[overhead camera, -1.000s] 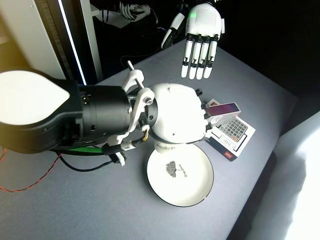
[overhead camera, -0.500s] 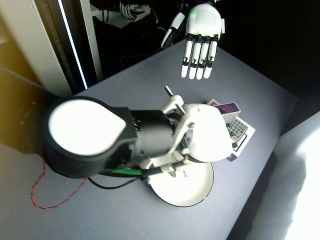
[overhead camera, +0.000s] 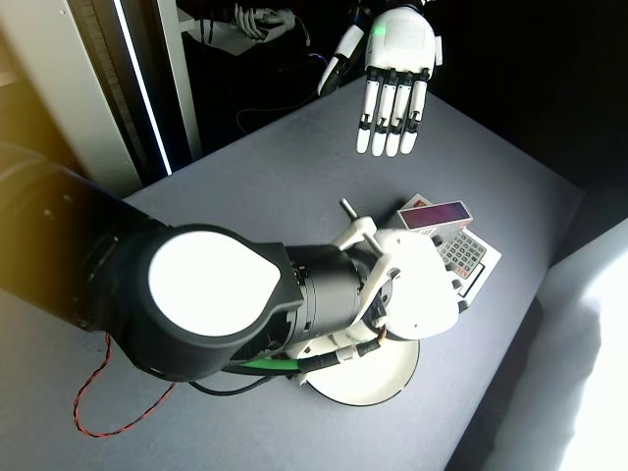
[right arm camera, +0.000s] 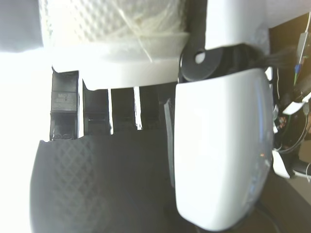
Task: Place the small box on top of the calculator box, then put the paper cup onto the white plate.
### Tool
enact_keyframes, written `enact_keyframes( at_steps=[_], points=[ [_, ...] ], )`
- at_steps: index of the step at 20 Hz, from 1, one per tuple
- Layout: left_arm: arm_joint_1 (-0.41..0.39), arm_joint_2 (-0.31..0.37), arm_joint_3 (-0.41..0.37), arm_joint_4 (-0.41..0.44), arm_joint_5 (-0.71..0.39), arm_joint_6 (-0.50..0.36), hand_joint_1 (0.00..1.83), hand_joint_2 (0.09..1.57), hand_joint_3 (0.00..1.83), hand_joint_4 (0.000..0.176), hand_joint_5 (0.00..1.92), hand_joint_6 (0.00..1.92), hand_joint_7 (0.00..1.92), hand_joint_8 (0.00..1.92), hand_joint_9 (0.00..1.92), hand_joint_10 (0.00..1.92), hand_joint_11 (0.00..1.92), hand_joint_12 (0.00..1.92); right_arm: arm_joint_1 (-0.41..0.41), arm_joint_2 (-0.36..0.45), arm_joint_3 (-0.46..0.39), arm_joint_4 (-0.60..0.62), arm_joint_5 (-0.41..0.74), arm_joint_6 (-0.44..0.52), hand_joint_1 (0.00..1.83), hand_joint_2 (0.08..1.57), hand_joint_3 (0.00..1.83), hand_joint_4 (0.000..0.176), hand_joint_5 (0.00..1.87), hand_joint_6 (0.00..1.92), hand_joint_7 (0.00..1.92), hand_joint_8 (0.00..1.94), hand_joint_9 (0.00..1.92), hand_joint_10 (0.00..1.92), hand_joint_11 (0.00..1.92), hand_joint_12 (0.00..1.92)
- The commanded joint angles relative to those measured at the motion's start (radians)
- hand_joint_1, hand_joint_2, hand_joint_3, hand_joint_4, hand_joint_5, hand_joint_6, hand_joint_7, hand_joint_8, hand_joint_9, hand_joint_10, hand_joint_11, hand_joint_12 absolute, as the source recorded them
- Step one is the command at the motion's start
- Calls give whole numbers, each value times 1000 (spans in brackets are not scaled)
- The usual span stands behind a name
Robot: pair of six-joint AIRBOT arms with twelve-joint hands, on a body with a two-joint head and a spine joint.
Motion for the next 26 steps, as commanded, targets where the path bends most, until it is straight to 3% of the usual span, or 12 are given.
enact_keyframes(
  at_steps=[1,9,20,23,24,25,26],
  points=[
    [-14,5,5,-24,-77,-4,0,1202,2,0,297,1,344,0,328,0,0,603,0,13,9,99,10,6,1491,1105,0,0,862,1046,1028,770,962,1001,810,1585],
    [-20,3,6,-15,-78,-4,11,1210,3,0,323,6,367,7,350,9,0,646,-50,13,23,218,1,-60,1488,1117,0,0,856,1077,990,818,934,1047,772,1633],
    [-32,-3,6,-13,-71,-4,0,1224,3,0,299,2,351,1,330,2,0,621,-83,13,26,228,14,-88,1490,1105,0,0,882,1034,1012,770,971,1003,791,1603],
    [-32,-3,6,-11,-70,-4,0,1217,0,0,286,2,345,5,332,4,0,609,-83,14,26,228,14,-90,1475,1198,5,0,624,1364,814,1107,753,1312,705,1753],
    [-32,-3,6,-10,-70,-4,0,1217,0,0,286,2,345,5,332,4,0,609,-84,14,26,228,14,-94,1475,1198,5,0,624,1364,814,1107,753,1312,705,1753],
    [-32,-3,6,-10,-70,-4,0,1226,2,0,283,3,332,2,323,2,0,599,-84,14,26,228,14,-98,1394,1123,0,0,718,300,830,257,758,416,476,1158],
    [-32,-3,6,-10,-70,-4,15,1225,1,0,310,7,353,6,346,7,0,640,-84,14,26,228,15,-105,1376,1104,0,0,740,129,845,100,772,242,402,1157]
  ],
)
